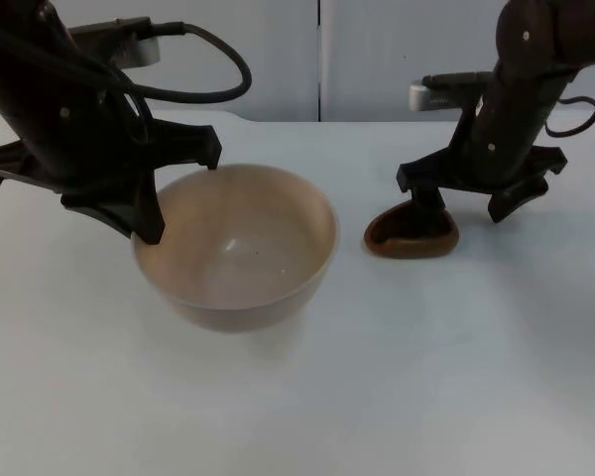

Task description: Pick up the bowl with the left hand and pour the coffee beans from the cup into the bowl with the right hand.

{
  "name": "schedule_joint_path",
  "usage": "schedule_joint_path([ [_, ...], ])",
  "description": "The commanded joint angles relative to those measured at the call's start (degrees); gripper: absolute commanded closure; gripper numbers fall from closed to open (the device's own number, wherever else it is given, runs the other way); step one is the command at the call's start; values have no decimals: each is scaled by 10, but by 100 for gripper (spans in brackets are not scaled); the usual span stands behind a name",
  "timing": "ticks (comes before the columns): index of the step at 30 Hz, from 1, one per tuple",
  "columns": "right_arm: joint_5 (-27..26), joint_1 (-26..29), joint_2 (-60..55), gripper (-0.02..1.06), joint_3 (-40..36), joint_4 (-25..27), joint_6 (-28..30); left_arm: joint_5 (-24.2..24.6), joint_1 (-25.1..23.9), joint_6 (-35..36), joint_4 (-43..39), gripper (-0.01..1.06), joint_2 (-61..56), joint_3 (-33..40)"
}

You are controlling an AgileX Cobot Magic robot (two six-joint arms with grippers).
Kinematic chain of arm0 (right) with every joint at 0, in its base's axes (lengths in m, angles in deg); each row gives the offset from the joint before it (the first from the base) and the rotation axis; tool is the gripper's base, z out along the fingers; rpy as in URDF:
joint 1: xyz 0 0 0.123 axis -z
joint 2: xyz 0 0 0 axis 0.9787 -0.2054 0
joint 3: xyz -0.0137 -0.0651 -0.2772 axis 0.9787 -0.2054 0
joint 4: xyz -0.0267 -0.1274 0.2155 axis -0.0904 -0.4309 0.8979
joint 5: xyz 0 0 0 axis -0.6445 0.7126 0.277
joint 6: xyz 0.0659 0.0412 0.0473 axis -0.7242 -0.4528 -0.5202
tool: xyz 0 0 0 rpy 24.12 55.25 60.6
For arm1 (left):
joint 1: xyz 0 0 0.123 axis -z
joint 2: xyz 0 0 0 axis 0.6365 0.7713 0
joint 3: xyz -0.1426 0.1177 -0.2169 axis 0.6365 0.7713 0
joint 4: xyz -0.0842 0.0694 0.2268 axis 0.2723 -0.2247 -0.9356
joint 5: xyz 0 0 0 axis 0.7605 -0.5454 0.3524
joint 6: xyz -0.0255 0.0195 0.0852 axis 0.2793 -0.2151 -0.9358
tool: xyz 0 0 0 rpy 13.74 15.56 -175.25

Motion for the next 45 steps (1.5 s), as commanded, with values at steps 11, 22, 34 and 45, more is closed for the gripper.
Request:
schedule_joint_path([
  [11, -3, 1, -4, 57, 4, -2, 5, -1, -1, 1, 9, 105, -9, 1],
  [22, -1, 1, -3, 105, 4, 0, 5, -5, -1, 1, 19, 105, -9, 1],
  [34, 32, 1, 26, 105, 4, 1, 5, -5, -1, 1, 20, 105, -9, 1],
  [45, 69, 1, 99, 105, 4, 0, 12, -10, -1, 1, 20, 105, -9, 1],
])
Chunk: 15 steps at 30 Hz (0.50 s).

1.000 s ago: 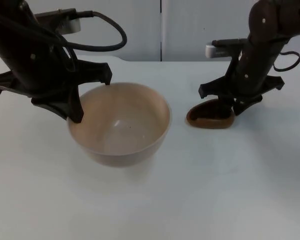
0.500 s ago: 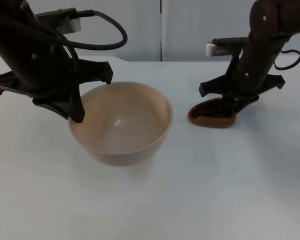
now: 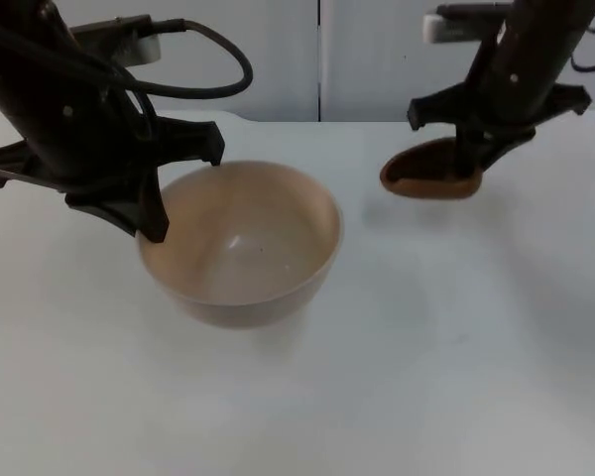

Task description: Pick up the bowl with the left hand and pour the coffee beans from the cup into the bowl with the right hand.

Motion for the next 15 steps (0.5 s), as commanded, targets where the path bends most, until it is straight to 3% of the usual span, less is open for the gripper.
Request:
schedule_joint_path([
  [1, 16, 1, 20, 105, 2, -3, 10, -7, -1, 1, 8, 105, -9, 1],
  [15, 148, 1, 142, 105, 2, -4, 60, -7, -1, 1, 8, 105, -9, 1],
])
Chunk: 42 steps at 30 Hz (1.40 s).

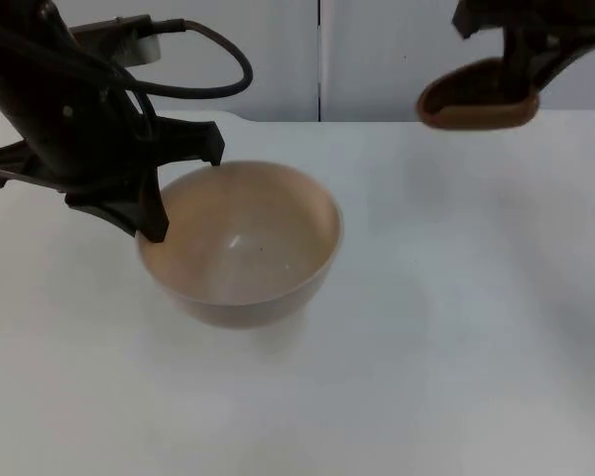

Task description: Pick up the bowl with the left hand and pour the coffee beans from the cup into the bowl with the right hand.

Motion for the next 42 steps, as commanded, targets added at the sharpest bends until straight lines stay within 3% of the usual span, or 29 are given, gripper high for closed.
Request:
schedule_joint_path([
  [1, 29, 1, 27, 105, 2, -3, 14, -6, -1, 1, 8, 105, -9, 1],
  [5, 56, 1, 58, 105, 2, -4, 24, -6, -1, 1, 8, 105, -9, 1],
  [19, 56, -6, 76, 105, 2, -8, 32, 3, -1, 1, 8, 105, -9, 1],
  [22, 56, -21, 76, 105, 2, -15, 32, 3, -1, 1, 8, 105, -9, 1],
  [27, 56, -69, 76, 105, 2, -80, 18, 3, -1, 28, -1, 105, -9, 1],
  [32, 47, -125, 76, 105, 2, -100, 6, 7, -1, 139, -94, 105, -9, 1],
  [35, 32, -146, 76, 105, 2, -125, -12, 11, -1, 162, -116, 105, -9, 1],
  [42, -17, -192, 76, 105, 2, -143, -33, 11, -1, 162, -112, 105, -9, 1],
])
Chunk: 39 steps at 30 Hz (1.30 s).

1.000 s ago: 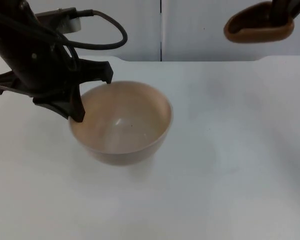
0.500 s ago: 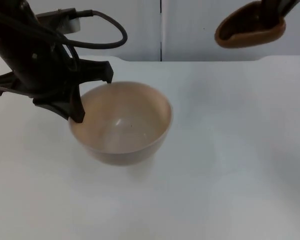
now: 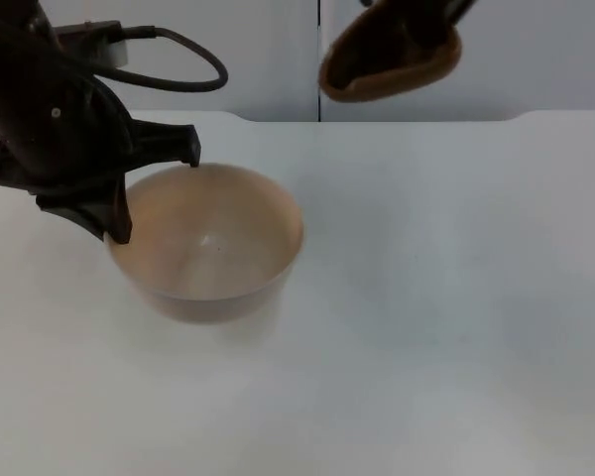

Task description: Pick up the bowl with the left hand and pour the coffee beans from the cup into the bowl with the right hand.

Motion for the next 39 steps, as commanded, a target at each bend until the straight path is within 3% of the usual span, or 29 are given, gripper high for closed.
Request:
schedule_joint_path([
  [1, -21, -13, 8, 105, 2, -8, -6, 4, -1, 8, -5, 105, -9, 1],
  [4, -42, -45, 8, 105, 2, -67, -39, 4, -1, 8, 2, 105, -9, 1],
  [14, -57, -98, 8, 105, 2, -166, -68, -7, -1, 8, 30, 105, -9, 1],
  [25, -65, -101, -19, 105, 2, -196, -77, -18, -1, 8, 72, 105, -9, 1],
  [39, -59, -132, -25, 105, 2, -294, -78, -39, -1, 29, 64, 105, -9, 1],
])
